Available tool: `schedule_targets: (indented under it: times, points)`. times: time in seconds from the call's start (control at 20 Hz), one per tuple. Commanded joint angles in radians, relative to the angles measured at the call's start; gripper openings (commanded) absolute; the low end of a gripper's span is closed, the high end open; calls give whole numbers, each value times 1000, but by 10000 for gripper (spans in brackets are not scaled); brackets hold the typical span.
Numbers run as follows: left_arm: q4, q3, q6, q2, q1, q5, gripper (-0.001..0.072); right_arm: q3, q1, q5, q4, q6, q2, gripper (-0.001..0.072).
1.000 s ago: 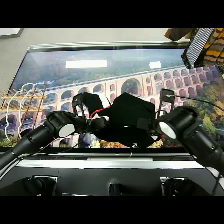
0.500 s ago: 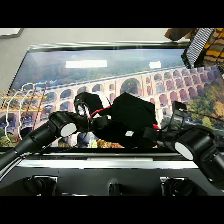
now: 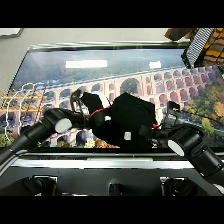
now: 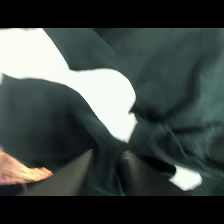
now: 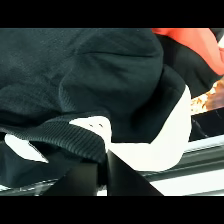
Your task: Fold the clothes and pants, and hang the long-sleeved shirts on hangers.
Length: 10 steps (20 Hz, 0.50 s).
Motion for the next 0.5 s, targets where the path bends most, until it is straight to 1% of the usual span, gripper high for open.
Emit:
schedule_targets:
  times: [0.0,0.1,0.15,0.25,0.35,0.4,0.45]
  points:
    - [3,13,175,64,193,-138,720,0,0,-11,-21,-38,-2,53]
    - [4,13,288,128,377,-249,720,0,0,-13,-40,-64,-2,53]
    - [4,12,344,167,474,-280,720,0,0,-18,-42,-80,-2,53]
    - [4,12,464,245,660,-287,720,4,0,-33,-42,-106,-3,53]
    - [4,12,578,295,828,-290,720,12,0,-50,-44,-106,-3,53]
    - [4,12,630,308,905,-301,720,17,0,-58,-43,-106,-3,53]
    - [4,13,662,312,968,-336,720,21,0,-60,-42,-106,-3,53]
